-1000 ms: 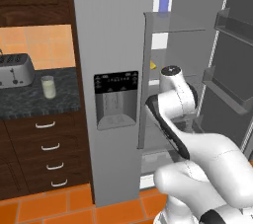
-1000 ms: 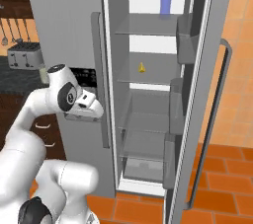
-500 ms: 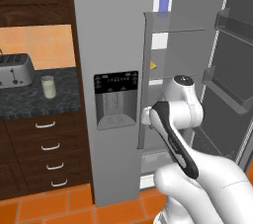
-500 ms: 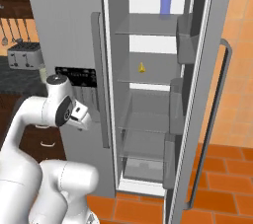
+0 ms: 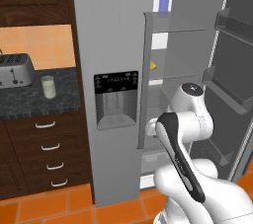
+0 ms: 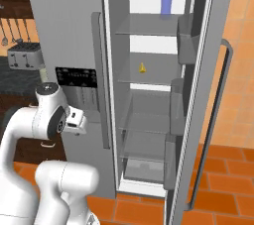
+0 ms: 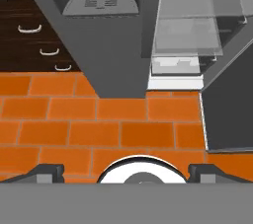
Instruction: Grab a lemon wedge from the fridge and one ice cube from the ice bowl, and put them in the glass of lemonade.
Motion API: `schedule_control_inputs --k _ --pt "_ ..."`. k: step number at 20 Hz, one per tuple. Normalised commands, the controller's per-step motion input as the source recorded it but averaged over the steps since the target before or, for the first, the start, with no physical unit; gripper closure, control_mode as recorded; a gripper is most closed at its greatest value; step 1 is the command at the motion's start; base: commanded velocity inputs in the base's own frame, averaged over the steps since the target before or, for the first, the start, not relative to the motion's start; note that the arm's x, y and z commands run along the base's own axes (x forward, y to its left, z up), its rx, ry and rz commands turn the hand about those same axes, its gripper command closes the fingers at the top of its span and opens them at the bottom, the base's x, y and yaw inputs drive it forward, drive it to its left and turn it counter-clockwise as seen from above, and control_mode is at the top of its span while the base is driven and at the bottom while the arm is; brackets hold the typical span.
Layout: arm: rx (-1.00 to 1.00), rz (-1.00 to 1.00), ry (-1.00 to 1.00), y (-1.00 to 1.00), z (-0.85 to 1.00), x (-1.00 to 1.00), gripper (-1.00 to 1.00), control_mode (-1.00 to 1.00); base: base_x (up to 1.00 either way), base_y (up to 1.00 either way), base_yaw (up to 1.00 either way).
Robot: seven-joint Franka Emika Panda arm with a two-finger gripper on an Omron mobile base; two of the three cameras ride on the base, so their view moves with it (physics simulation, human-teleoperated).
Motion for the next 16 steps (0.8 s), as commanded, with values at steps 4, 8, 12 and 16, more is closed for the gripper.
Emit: schedule_control_inputs --k 4,8,12,16 --pt "-0.05 0.10 -0.03 -0.03 0.00 -0.09 -1.00 -1.00 0.00 0.00 0.00" --pt "0.00 0.00 0.00 -0.25 -0.05 0.00 -1.00 -1.00 0.00 0.00 0.00" --pt "0.00 0.00 -0.01 -0.13 -0.03 0.00 -1.00 -1.00 0.00 0.00 0.00" --pt "0.00 0.02 0.00 -0.04 0.00 0.00 -1.00 -1.00 0.00 0.00 0.00"
